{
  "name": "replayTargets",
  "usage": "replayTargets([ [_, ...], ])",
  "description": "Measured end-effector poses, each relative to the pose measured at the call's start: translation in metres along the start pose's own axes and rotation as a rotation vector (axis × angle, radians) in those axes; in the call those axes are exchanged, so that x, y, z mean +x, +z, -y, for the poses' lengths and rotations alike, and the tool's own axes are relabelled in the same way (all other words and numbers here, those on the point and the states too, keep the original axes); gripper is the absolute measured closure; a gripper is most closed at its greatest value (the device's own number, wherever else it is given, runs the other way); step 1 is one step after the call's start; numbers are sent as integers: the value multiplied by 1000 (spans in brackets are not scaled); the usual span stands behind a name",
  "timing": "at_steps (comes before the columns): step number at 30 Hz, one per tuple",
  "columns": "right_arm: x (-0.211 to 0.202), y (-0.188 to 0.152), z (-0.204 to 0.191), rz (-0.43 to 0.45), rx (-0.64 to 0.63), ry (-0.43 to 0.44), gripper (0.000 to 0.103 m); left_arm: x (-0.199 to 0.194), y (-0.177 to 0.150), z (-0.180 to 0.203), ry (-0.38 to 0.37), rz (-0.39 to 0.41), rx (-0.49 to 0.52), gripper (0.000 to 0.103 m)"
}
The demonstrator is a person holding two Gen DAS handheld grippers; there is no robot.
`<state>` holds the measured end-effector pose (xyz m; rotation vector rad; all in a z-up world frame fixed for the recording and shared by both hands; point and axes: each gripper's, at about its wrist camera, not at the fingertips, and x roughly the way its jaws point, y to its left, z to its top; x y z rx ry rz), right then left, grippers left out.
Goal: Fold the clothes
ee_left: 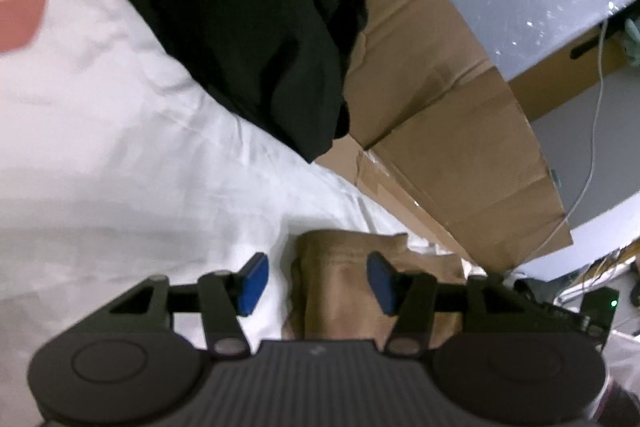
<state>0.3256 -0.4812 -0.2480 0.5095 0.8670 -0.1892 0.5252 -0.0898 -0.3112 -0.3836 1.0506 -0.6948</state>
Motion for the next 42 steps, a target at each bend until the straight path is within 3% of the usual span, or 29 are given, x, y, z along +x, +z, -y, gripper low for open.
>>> replayTargets([
  [11, -82, -57, -15, -3, -100, 32, 38, -82, -47, 41, 38, 18, 17, 46],
  [20, -124, -95, -28, 17, -116, 94, 38, -127, -90, 61, 53, -47, 10, 46],
  [25, -124, -125, -27, 0, -92, 92, 39, -124, -126, 60, 30, -99, -25, 46],
  [30, -125, -155, -16, -30, -81, 96, 39, -111, -147, 57, 36, -153, 2, 46],
  [39, -119, -174, -4, -41, -73, 82, 40, -82, -184, 49, 12, -266, 28, 46],
  [40, -117, -176, -3, -46, -71, 83, 41, -77, -187, 49, 10, -284, 36, 46],
  [42, -112, -181, 2, -66, -64, 88, 57, -68, -193, 50, 8, -322, 56, 46],
])
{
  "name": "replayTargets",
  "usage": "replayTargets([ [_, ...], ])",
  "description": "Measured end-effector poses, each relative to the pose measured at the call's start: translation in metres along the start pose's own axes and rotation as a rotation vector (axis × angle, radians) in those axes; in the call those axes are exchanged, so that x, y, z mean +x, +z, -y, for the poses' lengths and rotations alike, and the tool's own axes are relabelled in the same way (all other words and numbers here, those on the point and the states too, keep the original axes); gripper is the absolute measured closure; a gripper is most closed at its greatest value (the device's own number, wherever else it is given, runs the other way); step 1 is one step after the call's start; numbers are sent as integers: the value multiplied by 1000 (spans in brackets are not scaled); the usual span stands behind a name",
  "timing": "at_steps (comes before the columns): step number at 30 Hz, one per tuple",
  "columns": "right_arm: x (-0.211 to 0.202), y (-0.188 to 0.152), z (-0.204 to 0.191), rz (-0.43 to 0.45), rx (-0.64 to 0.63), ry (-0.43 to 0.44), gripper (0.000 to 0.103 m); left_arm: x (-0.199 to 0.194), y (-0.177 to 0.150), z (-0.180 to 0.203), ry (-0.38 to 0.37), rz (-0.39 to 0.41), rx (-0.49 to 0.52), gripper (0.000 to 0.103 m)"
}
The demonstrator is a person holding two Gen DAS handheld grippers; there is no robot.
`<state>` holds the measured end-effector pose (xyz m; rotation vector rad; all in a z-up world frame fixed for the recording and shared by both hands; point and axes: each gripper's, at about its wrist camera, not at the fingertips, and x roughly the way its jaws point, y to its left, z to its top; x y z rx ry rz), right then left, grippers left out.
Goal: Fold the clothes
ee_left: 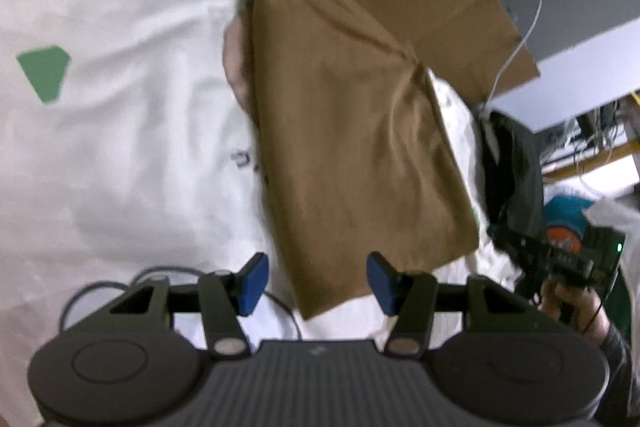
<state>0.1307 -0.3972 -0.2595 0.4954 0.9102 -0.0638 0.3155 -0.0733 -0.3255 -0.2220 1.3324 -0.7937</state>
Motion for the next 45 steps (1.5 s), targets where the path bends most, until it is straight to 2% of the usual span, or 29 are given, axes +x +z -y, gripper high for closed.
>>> replayTargets([
  [7, 15, -11, 14, -22, 40, 3, 65, 24, -2, 3, 15, -100, 25, 48],
  [8, 16, -12, 16, -22, 45, 4, 69, 28, -2, 3, 25, -108, 28, 48],
  [9, 18, -13, 18, -24, 50, 7, 77, 31, -3, 2, 36, -117, 29, 48],
  [12, 23, -16, 20, -30, 43, 10, 88, 40, -6, -1, 53, -141, 27, 48],
  [15, 25, -17, 21, -26, 25, 5, 92, 40, -6, 1, 58, -153, 47, 49],
  [17, 27, -18, 22, -26, 21, 1, 94, 38, -5, 3, 75, -175, 58, 56],
  [20, 26, -19, 23, -26, 39, -7, 95, 34, -6, 5, 109, -197, 61, 60],
  [29, 9, -17, 22, -14, 84, -68, 97, -6, 8, 16, 164, -122, 63, 60],
  [31, 2, -17, 23, -3, 101, -83, 97, -18, 10, 19, 169, -111, 73, 58],
  [35, -21, -16, 18, 45, 159, -61, 93, -41, 15, 21, 192, -97, 71, 51],
  [37, -27, -15, 16, 53, 175, -56, 87, -53, 21, 21, 205, -86, 46, 49],
  [39, -36, -11, 10, 69, 177, -56, 70, -61, 27, 25, 205, -67, 32, 46],
  [41, -44, -7, 5, 84, 165, -62, 59, -70, 34, 27, 200, -52, 20, 45],
  [45, -57, 3, -3, 109, 143, -72, 47, -91, 52, 36, 231, -24, 27, 45],
])
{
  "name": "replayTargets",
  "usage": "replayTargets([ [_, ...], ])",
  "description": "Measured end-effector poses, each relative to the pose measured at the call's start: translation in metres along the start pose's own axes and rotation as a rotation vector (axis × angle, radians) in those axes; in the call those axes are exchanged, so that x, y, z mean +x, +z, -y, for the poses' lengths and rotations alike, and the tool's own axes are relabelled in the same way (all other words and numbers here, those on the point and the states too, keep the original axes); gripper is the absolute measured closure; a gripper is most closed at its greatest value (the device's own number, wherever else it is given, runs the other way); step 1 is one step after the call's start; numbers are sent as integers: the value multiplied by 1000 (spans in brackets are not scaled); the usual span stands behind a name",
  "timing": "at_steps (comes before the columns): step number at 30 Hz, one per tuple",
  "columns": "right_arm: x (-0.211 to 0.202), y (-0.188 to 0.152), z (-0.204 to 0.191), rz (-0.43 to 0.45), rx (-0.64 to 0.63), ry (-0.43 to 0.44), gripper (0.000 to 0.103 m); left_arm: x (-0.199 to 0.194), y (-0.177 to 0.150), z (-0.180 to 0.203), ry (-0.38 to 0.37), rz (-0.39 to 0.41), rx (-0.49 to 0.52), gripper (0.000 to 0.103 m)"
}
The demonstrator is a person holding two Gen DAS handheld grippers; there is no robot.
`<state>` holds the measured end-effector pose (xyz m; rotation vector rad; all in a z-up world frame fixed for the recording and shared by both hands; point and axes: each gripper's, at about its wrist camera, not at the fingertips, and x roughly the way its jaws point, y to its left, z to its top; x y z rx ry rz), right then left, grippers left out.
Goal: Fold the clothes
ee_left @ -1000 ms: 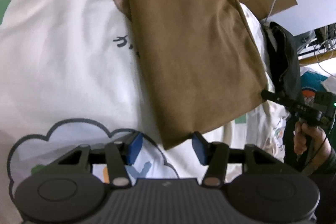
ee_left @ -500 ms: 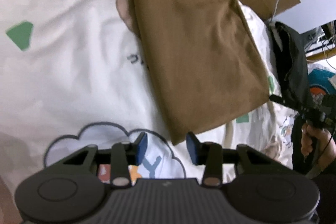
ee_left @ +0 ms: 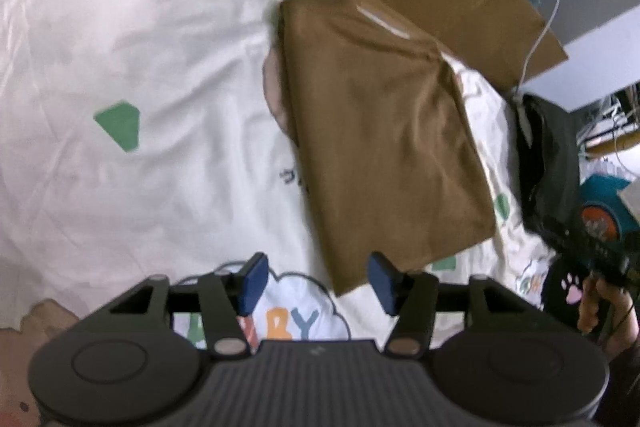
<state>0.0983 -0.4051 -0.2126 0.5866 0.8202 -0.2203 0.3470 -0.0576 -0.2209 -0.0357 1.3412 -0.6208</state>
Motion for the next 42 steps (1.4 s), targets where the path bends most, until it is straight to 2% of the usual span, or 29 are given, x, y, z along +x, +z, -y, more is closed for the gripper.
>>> replayTargets([
  [5, -13, 6, -5, 19, 36, 4, 36, -20, 15, 10, 33, 40, 0, 36],
  [8, -24, 9, -8, 22, 39, -2, 34, -28, 18, 12, 28, 24, 17, 36],
  [11, -37, 9, -9, 35, 43, -7, 30, -36, 24, 13, 59, 17, 38, 35],
  [16, -51, 12, -12, 42, 18, -3, 28, -53, 31, 12, 54, 81, -6, 35],
  [23, -60, 17, -17, 62, 4, -5, 25, -79, 35, 19, 48, 149, 0, 34],
  [28, -64, 23, -22, 57, -15, 4, 23, -91, 41, 16, 70, 161, -7, 34],
  [32, -63, 27, -25, 53, -34, -6, 13, -94, 43, 14, 58, 167, -12, 34],
  [37, -61, 33, -27, 39, -50, -12, 13, -87, 50, 12, 52, 164, 17, 34],
  [39, -60, 35, -28, 36, -64, -20, 13, -86, 53, 8, 41, 169, -9, 34],
  [42, -63, 38, -27, 56, -73, -15, 13, -87, 58, 11, -19, 194, 15, 34],
])
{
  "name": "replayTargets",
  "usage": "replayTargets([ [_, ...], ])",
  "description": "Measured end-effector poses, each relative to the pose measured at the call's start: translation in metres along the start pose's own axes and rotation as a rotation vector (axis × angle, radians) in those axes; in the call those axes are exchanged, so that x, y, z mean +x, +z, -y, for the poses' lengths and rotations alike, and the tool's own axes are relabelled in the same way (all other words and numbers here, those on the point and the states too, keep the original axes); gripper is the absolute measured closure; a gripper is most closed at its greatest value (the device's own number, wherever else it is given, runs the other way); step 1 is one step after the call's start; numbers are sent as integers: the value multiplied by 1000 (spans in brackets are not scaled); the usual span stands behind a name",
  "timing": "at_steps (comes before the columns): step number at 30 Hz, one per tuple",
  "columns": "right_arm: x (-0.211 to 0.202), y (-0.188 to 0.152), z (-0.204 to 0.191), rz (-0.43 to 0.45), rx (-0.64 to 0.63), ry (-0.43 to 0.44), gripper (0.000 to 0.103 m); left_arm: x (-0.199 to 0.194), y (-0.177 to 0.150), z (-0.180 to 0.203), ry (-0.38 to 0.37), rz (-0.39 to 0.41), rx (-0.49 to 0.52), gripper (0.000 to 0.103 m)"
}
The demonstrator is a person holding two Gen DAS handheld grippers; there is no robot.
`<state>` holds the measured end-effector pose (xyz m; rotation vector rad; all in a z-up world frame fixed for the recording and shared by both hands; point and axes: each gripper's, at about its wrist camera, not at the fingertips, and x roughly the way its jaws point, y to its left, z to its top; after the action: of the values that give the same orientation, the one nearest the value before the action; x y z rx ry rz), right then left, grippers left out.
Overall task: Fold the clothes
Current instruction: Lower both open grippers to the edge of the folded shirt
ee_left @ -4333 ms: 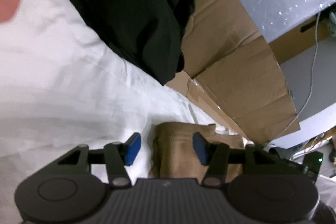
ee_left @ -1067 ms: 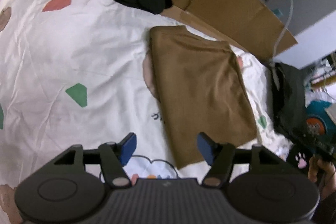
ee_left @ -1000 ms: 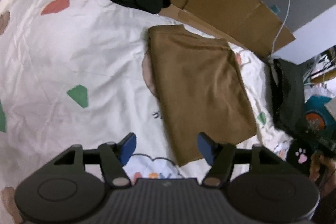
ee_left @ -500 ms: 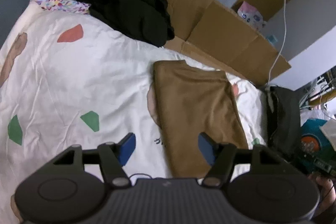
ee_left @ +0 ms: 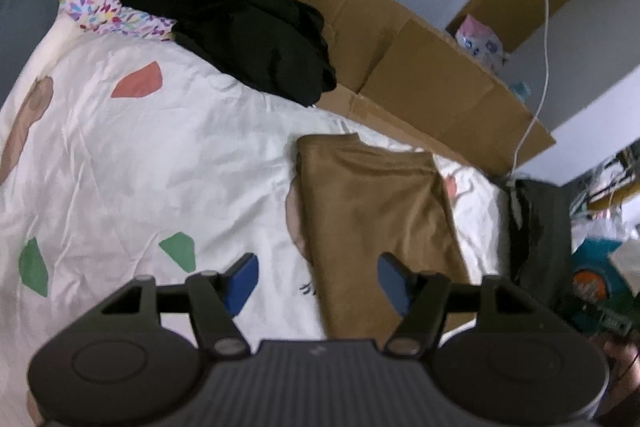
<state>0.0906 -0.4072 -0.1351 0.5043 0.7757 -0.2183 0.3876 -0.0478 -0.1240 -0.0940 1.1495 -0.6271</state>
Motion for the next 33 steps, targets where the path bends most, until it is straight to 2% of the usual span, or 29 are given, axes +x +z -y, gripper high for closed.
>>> replayTargets([
  [5, 1, 5, 5, 67, -10, -17, 13, 19, 5, -3, -23, 13, -2, 33],
  [11, 22, 18, 19, 39, 20, -13, 13, 63, 8, -14, -66, -12, 10, 33],
  [15, 44, 27, 21, 22, -24, -35, 13, 88, 14, -17, -40, 57, 51, 34],
  [21, 88, 36, 22, -18, -88, -46, 13, 137, 19, -31, -94, 58, 2, 36],
  [27, 132, 49, 28, -37, -82, -5, 13, 176, 20, -38, -118, 37, -15, 41],
  [33, 171, 64, 27, -95, -92, 79, 14, 218, 21, -48, -145, -30, -18, 41],
])
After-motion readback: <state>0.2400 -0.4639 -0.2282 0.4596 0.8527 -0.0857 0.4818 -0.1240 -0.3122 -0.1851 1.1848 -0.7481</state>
